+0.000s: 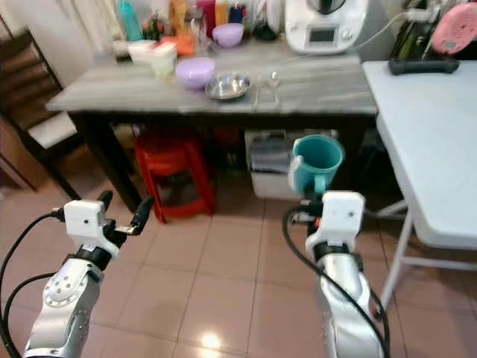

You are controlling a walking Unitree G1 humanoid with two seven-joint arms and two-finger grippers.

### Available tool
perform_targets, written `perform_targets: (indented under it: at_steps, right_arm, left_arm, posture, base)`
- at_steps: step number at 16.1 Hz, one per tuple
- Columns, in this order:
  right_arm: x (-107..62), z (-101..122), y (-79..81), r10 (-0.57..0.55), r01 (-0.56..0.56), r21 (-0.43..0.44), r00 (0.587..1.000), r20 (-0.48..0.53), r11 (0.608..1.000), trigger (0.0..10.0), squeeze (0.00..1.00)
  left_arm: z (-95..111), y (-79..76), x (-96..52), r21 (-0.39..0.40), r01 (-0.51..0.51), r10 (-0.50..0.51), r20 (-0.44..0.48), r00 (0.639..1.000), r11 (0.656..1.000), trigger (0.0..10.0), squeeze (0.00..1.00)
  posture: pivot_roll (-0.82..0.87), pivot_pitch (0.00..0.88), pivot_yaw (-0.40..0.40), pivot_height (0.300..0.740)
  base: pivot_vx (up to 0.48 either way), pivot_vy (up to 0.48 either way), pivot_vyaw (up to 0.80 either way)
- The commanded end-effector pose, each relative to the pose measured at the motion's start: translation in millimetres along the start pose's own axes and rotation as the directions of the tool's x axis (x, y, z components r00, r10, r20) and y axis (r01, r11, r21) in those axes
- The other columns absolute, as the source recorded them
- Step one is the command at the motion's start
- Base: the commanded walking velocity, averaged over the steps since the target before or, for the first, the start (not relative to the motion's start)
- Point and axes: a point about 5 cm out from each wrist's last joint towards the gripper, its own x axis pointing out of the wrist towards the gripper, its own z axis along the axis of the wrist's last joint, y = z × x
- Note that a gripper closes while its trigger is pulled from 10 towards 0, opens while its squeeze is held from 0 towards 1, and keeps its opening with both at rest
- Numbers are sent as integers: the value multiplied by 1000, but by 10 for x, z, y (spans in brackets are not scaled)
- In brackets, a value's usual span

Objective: Setting the table

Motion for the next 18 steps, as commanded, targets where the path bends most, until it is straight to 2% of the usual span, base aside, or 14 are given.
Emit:
perform_targets:
  at_steps: [1,3,8,12,16,18]
  right_arm:
    - [-16,55,-40,-18,18,-14,1000,19,1000,10000,0]
    - [-11,56,-43,-20,21,-12,1000,18,1000,10000,0]
    - [45,93,-81,-39,39,7,999,25,999,10000,0]
    - [71,89,-62,-34,34,6,999,22,999,10000,0]
    - [89,109,-48,-18,19,-15,999,34,1000,10000,0]
    - [92,114,-47,-20,21,-19,999,39,1000,10000,0]
  left_arm:
    - [32,-23,15,-7,4,-4,10,1000,1000,10000,0]
    - [31,-44,31,-11,13,-13,9,1000,1000,10000,0]
    - [43,-86,63,-27,37,-37,13,999,999,10000,0]
    - [32,-98,59,-33,42,-42,8,999,999,10000,0]
    - [36,-114,71,-35,47,-46,11,999,998,10000,0]
    - [34,-120,75,-37,53,-52,10,999,998,10000,0]
  posture:
    - [-114,0,106,740]
    - [-118,0,108,740]
    - [-118,0,106,740]
    - [-114,0,102,740]
    - [-115,0,101,740]
    - [-116,0,101,740]
  base:
    - [315,0,425]
    - [313,0,413]
    - [325,0,0]
    - [336,0,-664]
    - [338,0,0]
    - [339,0,797]
